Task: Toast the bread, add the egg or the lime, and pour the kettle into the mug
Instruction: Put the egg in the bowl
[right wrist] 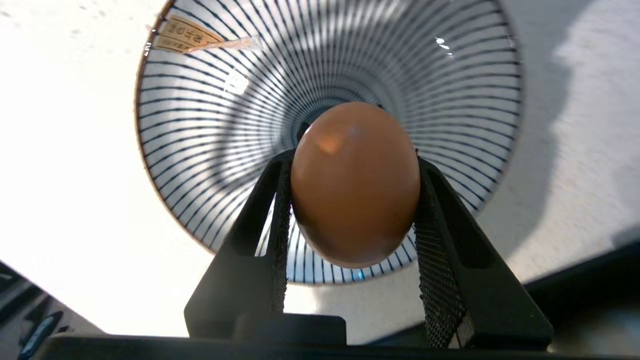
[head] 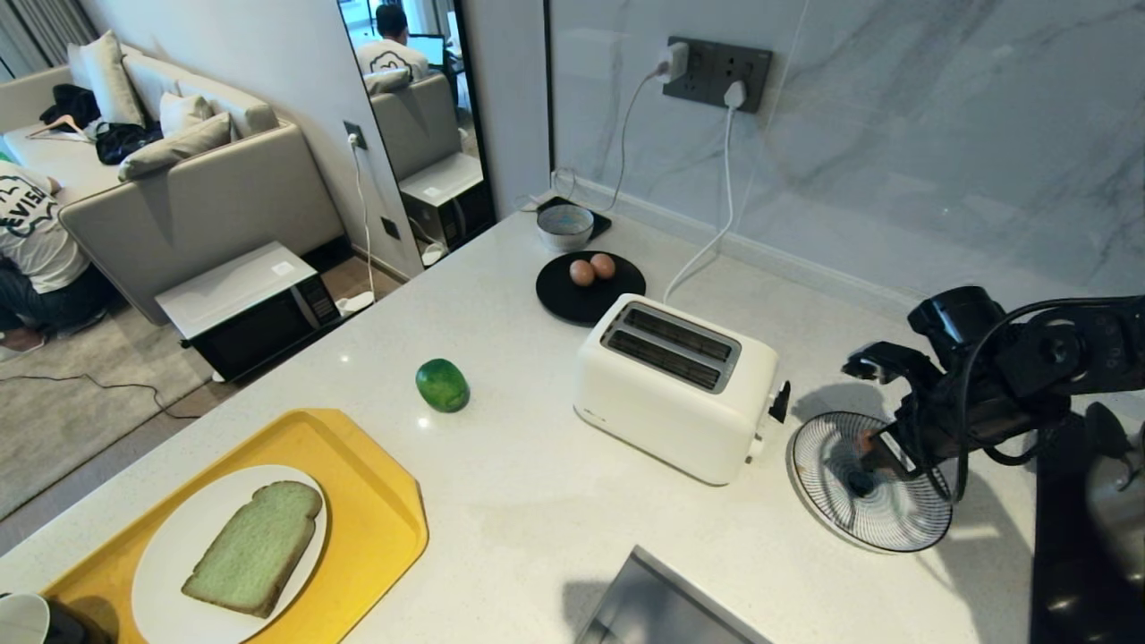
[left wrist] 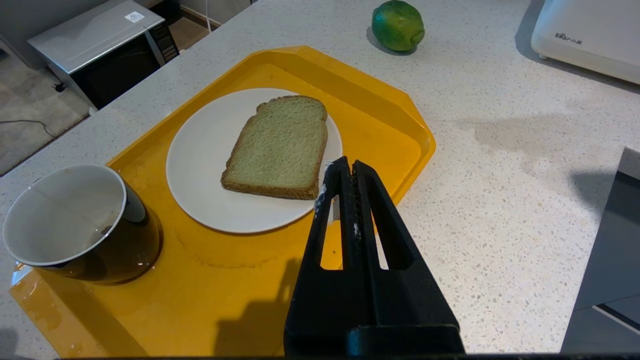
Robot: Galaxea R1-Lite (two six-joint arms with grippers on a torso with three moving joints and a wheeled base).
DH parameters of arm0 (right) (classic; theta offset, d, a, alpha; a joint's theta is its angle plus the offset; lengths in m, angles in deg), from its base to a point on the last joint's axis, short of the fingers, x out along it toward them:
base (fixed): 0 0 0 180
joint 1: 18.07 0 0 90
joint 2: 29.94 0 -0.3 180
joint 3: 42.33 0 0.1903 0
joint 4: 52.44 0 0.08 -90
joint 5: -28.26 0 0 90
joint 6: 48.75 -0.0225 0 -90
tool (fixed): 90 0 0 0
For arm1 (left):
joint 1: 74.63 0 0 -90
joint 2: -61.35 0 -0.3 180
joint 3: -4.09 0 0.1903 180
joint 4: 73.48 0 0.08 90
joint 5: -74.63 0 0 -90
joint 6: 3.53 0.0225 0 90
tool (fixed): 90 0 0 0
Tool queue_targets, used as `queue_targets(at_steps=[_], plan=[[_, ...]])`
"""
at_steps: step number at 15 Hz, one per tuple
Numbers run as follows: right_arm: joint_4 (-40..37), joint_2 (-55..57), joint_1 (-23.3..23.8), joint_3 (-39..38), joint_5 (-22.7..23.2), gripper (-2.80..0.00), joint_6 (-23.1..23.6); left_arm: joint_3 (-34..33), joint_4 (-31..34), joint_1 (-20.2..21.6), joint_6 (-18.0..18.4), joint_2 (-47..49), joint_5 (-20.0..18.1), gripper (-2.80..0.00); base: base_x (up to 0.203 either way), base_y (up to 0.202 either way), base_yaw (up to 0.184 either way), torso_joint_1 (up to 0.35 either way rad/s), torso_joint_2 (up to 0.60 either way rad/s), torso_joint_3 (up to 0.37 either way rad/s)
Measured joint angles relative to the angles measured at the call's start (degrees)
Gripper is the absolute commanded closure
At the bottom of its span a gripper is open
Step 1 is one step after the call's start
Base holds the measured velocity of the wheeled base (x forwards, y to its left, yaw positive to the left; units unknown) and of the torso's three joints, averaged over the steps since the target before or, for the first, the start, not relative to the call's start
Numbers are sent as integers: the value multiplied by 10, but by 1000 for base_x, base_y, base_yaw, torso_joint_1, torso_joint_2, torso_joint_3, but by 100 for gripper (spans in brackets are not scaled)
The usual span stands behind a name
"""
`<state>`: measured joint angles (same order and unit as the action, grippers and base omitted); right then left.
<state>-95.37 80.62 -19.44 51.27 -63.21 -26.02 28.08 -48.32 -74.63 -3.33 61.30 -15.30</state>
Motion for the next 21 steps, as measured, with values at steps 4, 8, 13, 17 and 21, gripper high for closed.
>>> queue_targets(at_steps=[4,8,13,17,21], plan=[[-3,-89,20,-18,-3,0,-7,0,0,0,0,0,0,0,0,0,0,0,0,0],[-2,-226,53,-46,-3,0,-12,0,0,0,0,0,0,0,0,0,0,0,0,0],[1,-434,62,-148,2,0,-32,0,0,0,0,0,0,0,0,0,0,0,0,0],[116,-504,53,-217,-10,0,-72,0,0,0,0,0,0,0,0,0,0,0,0,0],[239,-515,52,-279,-27,0,-74,0,0,0,0,0,0,0,0,0,0,0,0,0]])
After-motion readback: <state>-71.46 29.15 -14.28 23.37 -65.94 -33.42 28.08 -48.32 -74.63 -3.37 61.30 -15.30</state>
